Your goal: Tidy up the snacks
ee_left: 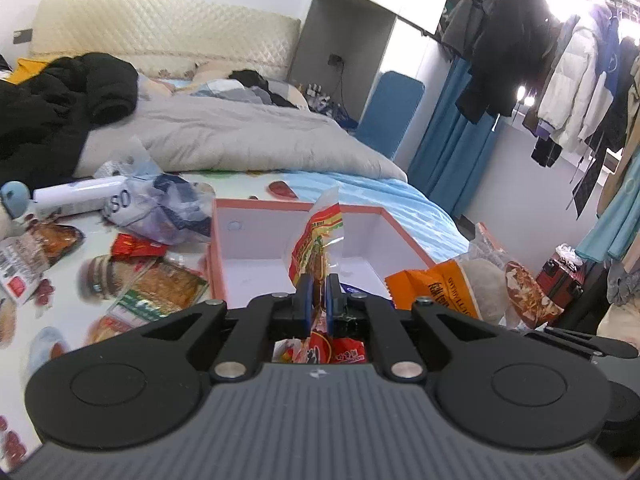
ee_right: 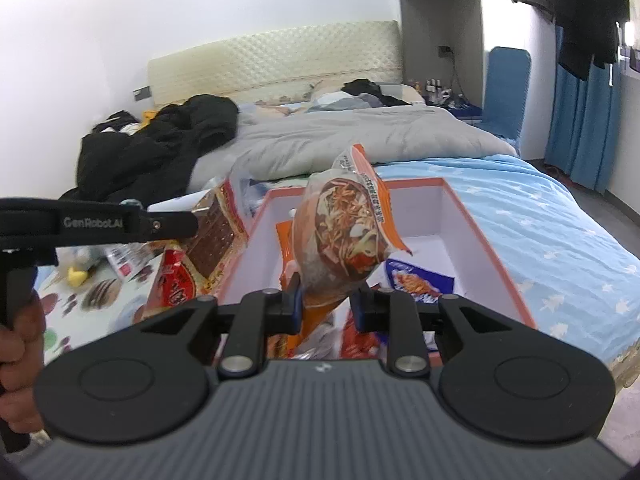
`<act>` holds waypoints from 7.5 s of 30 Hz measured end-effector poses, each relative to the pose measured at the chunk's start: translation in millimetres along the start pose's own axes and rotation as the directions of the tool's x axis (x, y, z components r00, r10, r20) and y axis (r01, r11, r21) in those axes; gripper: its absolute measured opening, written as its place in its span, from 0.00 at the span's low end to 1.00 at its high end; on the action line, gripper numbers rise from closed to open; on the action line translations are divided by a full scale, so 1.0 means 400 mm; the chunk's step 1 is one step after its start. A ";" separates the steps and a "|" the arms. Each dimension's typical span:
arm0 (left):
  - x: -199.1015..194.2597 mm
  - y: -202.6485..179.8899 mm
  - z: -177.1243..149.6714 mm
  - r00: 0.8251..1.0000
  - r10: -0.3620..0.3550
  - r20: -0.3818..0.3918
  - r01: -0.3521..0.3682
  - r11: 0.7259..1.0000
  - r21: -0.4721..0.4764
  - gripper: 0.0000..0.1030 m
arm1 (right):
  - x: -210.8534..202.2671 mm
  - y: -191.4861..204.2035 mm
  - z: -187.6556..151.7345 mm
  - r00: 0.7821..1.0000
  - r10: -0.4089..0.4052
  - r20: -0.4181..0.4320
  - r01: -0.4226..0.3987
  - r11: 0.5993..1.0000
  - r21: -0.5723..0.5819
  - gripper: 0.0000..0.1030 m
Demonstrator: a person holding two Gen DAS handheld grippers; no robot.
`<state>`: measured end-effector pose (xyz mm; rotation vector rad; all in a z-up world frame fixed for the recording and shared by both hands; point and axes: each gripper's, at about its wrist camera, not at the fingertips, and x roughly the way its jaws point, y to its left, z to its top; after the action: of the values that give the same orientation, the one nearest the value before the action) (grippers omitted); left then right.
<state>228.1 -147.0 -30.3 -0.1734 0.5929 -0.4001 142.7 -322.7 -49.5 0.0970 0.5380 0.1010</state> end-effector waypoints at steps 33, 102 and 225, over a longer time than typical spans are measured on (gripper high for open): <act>0.166 -0.001 0.042 0.996 -0.004 -0.089 0.010 0.998 0.063 0.55 | 0.173 -0.129 -0.025 0.993 0.035 -0.111 -0.019 0.989 0.148 0.60; -0.254 0.420 -0.198 0.963 0.254 -0.094 -0.267 0.946 -0.181 0.77 | -0.004 0.349 -0.108 0.982 0.181 -0.058 -0.188 0.969 -0.160 0.58; 0.317 0.605 -0.165 0.943 0.194 -0.271 -0.196 0.980 0.017 0.42 | 0.391 0.452 -0.099 0.999 -0.038 0.015 0.041 0.967 -0.250 0.04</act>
<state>362.4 17.6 -214.3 -0.0676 0.8758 -0.2289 243.2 -121.9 -141.1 -0.1601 0.5129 0.1286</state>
